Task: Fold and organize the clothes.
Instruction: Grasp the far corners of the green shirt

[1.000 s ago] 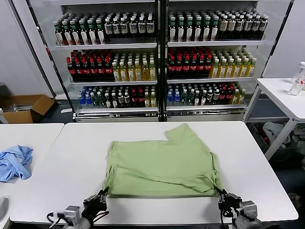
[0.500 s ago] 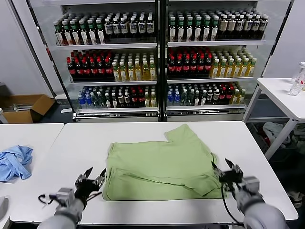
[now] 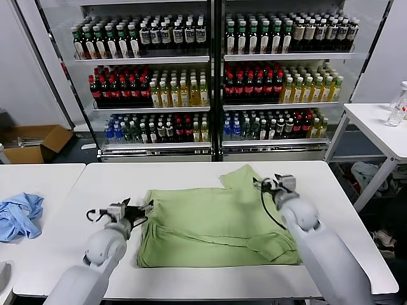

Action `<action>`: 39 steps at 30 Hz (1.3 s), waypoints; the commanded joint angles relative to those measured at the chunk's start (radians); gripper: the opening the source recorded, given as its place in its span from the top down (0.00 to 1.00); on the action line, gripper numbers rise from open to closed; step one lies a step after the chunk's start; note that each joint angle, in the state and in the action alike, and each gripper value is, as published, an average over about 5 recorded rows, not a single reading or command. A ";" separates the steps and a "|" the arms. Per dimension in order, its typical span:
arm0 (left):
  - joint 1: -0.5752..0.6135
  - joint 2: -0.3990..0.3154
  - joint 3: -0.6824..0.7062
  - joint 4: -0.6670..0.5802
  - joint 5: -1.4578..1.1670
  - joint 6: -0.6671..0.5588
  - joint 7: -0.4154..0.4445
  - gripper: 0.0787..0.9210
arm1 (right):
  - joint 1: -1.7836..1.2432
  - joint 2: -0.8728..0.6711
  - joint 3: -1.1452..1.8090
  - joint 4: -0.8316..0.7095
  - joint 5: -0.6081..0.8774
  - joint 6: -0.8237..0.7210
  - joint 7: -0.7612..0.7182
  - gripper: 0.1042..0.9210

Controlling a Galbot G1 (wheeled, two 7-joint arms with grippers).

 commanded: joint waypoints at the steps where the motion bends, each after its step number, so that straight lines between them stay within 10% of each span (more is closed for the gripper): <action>1: -0.217 -0.014 0.095 0.228 -0.058 0.018 0.002 0.12 | 0.191 0.105 -0.084 -0.350 0.002 -0.004 -0.028 0.12; 9: -0.162 -0.007 0.095 0.176 -0.100 0.034 0.022 0.18 | 0.191 0.135 -0.086 -0.424 0.010 -0.003 -0.063 0.20; 30: -0.043 0.029 -0.016 0.040 -0.342 -0.027 0.170 0.89 | 0.106 0.060 -0.101 -0.132 0.031 0.055 -0.069 0.95; 39: 0.033 0.046 -0.110 -0.114 -0.450 -0.041 0.177 0.99 | 0.016 -0.049 -0.033 0.144 0.083 0.063 -0.051 1.00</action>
